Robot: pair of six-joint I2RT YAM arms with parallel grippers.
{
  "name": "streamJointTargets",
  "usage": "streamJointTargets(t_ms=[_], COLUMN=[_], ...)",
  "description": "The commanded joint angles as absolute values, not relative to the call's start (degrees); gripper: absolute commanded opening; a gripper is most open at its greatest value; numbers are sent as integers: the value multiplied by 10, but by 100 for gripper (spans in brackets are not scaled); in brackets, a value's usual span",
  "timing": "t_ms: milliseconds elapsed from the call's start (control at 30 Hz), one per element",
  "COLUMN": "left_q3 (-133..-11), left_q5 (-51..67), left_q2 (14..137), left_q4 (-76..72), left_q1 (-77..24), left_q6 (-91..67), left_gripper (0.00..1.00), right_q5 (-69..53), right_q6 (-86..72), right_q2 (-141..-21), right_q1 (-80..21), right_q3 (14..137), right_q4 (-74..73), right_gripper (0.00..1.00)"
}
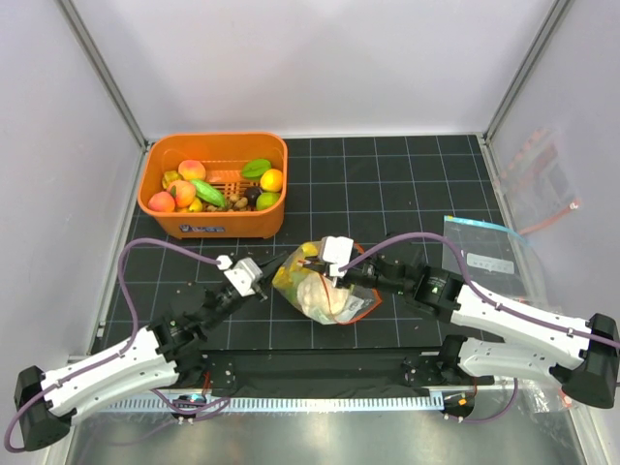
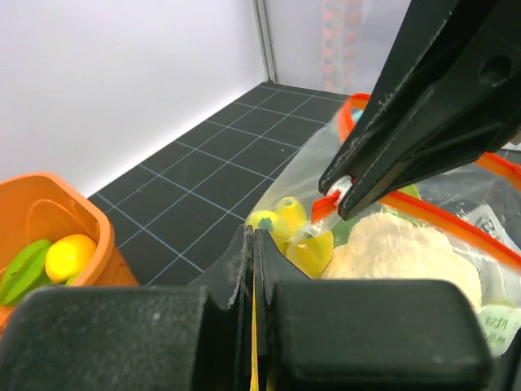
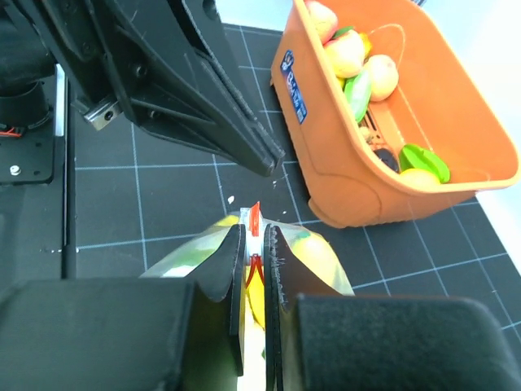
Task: Place the food in the zip-top bag and seal the zipper
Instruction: Zip the zipper food storage bag at the center of the board.
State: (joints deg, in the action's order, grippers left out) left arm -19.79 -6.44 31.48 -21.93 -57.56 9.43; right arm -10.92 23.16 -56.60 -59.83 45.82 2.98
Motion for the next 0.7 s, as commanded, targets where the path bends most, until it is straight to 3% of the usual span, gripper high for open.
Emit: streamJointTargets(t_ms=[0,100,133,167,200,233,333,667], left_q3=[-216,-229,-229,-229,-230,-237,-259,-264], left_q5=[-84,-78,-69,-59,-45,-18,27,69], left_q2=[332,343,345,346,357,362,394,385], left_q4=[-243,-224,-225,-228,-229,-227,-206,-204], left_q1=[-574,-574,-574,-574,-573,-574,-574,-574], left_q6=[99,100,102,104,104,105,105,89], left_gripper=[0,1,6,21,27,40,55,62], right_q5=[-99,-95,-97,-98,-98,-95,-89,-95], right_q6=[222,220,219,217,216,214,208,199], right_q2=[-555,-555,-554,-551,-550,-547,-536,-491], right_q1=[-598,-598,-598,-598,-598,-598,-598,-598], right_q3=[483,486,485,485,483,479,471,449], right_q4=[26,24,26,29,35,40,56,76], right_gripper=[1,1,1,1,1,1,1,1])
